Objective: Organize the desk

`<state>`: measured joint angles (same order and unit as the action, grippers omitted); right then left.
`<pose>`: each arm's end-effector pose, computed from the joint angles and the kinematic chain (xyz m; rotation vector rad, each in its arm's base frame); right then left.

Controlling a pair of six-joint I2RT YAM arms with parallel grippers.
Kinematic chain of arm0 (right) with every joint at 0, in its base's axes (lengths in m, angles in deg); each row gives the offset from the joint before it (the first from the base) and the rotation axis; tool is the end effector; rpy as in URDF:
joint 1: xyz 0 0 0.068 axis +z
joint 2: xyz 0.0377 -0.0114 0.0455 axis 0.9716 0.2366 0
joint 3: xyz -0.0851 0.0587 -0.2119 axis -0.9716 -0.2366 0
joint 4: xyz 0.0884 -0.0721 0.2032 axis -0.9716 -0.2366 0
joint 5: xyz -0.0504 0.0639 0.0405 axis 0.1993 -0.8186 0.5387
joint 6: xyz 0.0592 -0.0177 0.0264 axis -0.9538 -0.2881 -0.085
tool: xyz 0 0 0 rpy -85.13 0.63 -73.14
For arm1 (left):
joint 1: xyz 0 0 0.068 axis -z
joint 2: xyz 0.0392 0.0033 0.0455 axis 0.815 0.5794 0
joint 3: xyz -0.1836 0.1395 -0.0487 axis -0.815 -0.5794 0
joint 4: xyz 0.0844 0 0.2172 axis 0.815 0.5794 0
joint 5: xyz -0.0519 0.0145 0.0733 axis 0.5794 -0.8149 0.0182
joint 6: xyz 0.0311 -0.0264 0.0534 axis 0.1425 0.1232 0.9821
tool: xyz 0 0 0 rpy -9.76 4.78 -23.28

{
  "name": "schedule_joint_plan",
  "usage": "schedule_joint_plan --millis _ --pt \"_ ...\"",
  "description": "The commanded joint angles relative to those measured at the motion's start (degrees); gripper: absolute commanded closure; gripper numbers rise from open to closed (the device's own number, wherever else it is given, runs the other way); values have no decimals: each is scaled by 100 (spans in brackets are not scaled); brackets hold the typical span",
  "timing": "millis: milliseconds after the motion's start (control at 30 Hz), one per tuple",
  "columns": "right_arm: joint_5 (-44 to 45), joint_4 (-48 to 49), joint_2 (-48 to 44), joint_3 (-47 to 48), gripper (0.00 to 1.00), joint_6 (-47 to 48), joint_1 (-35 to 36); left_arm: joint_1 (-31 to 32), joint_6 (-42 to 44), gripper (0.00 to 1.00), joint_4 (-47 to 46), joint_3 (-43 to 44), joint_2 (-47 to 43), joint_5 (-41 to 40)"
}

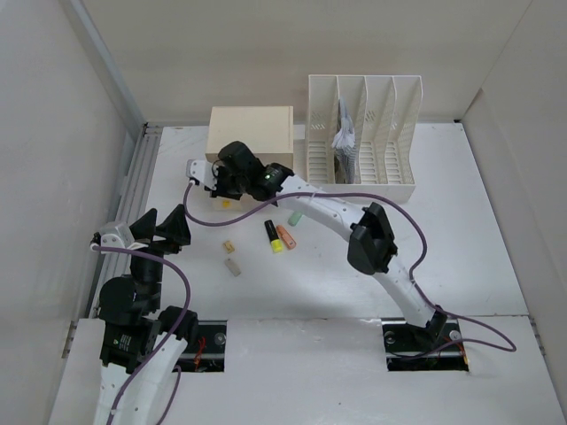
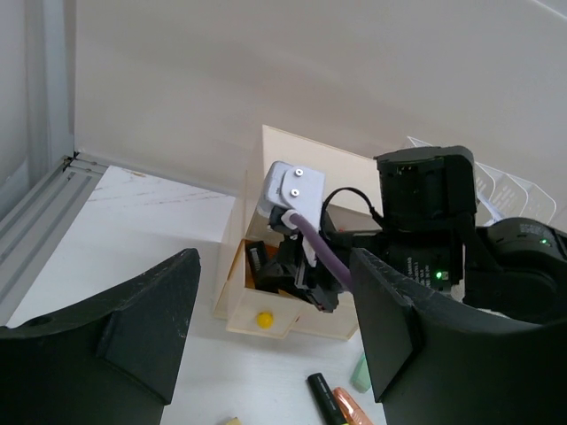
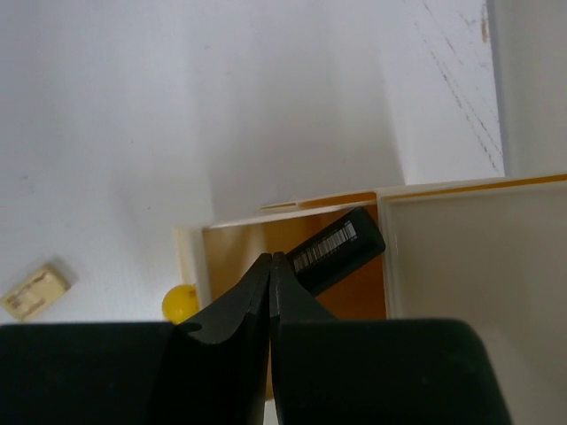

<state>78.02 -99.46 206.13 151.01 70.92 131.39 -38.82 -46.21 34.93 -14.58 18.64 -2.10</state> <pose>0.2868 0.4209 0.2439 -1.5911 1.4307 0.2949 0.0727 -0.0082 0.3418 -0.1857 1.1736 -0.3315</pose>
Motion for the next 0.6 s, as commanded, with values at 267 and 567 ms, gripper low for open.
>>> schedule_joint_plan --millis 267,567 --pt "-1077 -1086 -70 629 93 269 -66 31 51 35 -222 81 -70 -28" --pt "-1252 -1376 97 822 93 269 -66 31 51 35 -222 81 -70 -80"
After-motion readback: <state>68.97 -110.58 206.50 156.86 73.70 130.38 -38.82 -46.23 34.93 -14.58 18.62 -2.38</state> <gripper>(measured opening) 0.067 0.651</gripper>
